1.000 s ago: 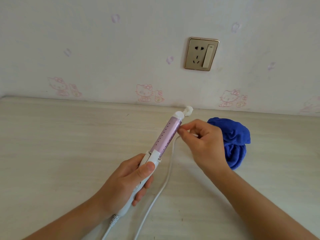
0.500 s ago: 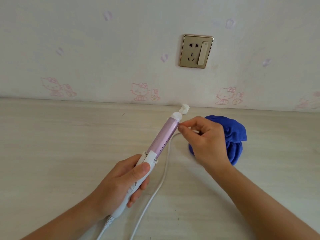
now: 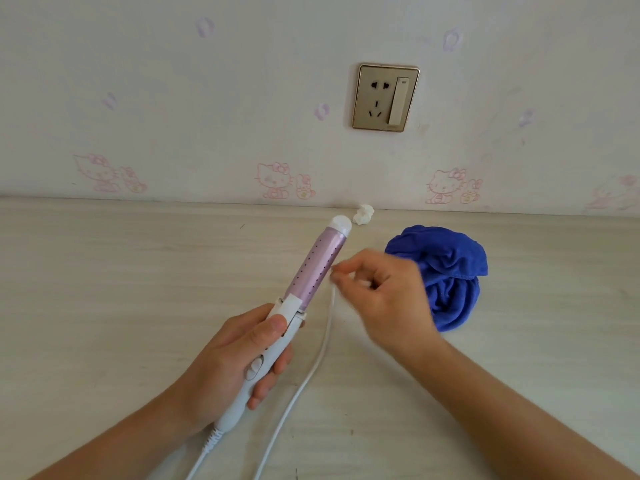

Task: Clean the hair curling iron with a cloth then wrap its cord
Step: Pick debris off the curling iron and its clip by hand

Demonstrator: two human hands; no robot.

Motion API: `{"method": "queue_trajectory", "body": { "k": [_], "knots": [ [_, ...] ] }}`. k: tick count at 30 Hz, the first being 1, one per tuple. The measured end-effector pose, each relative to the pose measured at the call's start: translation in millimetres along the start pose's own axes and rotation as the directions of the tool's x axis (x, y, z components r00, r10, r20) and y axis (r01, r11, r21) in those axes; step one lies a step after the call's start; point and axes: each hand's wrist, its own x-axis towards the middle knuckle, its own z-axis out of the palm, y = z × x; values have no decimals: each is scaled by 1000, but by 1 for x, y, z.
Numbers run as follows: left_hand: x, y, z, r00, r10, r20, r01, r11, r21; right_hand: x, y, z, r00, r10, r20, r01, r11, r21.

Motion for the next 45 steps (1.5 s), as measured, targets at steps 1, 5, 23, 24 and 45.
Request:
{"method": "queue_trajectory", "body": {
  "k": [1, 5, 23, 24, 45],
  "knots": [
    [-1, 0, -1, 1000, 6, -9, -7, 999, -33, -9, -3, 8, 997, -36, 62, 37, 999, -8],
    [-1, 0, -1, 999, 23, -22, -25, 996, -82, -15, -4, 18, 983, -14, 183, 10, 1000, 19],
    [2, 3, -2, 1000, -7, 11, 8, 998, -55, 1, -6, -1, 995, 87, 42, -91, 992, 82],
    [2, 3, -2, 1000, -15, 19, 16, 999, -45, 7, -6, -7, 995, 102, -13, -100, 991, 93],
    [-2, 8, 0, 1000, -14, 10, 15, 990, -139, -23, -5, 19, 987, 1, 158, -13, 997, 75]
  ]
}}
